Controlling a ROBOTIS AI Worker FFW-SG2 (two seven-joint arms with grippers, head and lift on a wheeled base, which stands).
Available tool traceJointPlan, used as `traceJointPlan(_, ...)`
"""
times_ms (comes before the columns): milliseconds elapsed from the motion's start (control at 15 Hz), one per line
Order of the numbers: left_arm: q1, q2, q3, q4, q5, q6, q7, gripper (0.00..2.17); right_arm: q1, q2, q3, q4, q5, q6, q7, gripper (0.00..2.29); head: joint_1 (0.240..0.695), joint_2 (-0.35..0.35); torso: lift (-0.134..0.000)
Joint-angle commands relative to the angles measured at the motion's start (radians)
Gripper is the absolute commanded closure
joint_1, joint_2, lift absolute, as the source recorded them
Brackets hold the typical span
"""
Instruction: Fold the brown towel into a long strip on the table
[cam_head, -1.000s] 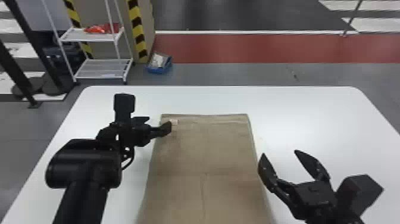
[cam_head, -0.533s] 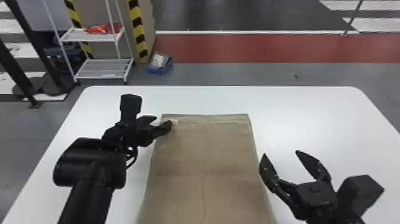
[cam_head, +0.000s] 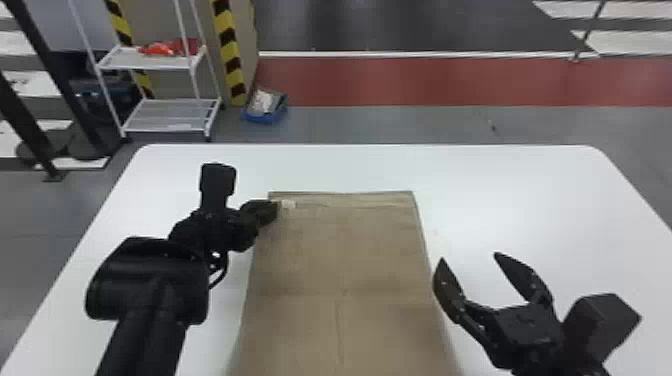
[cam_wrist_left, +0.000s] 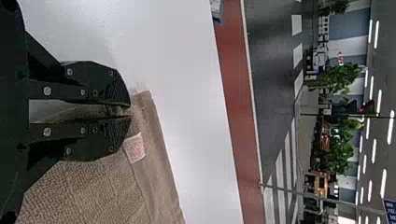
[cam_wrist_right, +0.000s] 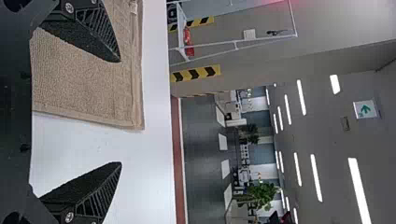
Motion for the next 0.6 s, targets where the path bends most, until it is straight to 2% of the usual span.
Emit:
traceJointPlan(0,0.028,-0.003,0.004,-0.027,0.003,0.000,-0.004,1.10,-0.002,0.000,0.001,-0.001,0.001,0.003,0.000,0.09,0.695,0.009,-0.123)
traceJointPlan(133,0.056,-0.003,0.004,-0.068,0.009,0.003,0.004,1.58,-0.004,0.000,0.003,-0.001,0.001,0.006,0.000,0.09,0.695,0.011,-0.123)
traceJointPlan(533,0.171,-0.003,-0.007,-0.287,0.047,0.034,0.004,1.59,-0.005,0.002,0.009,-0.002,0.004,0.018,0.000,0.09,0.695,0.015,-0.123)
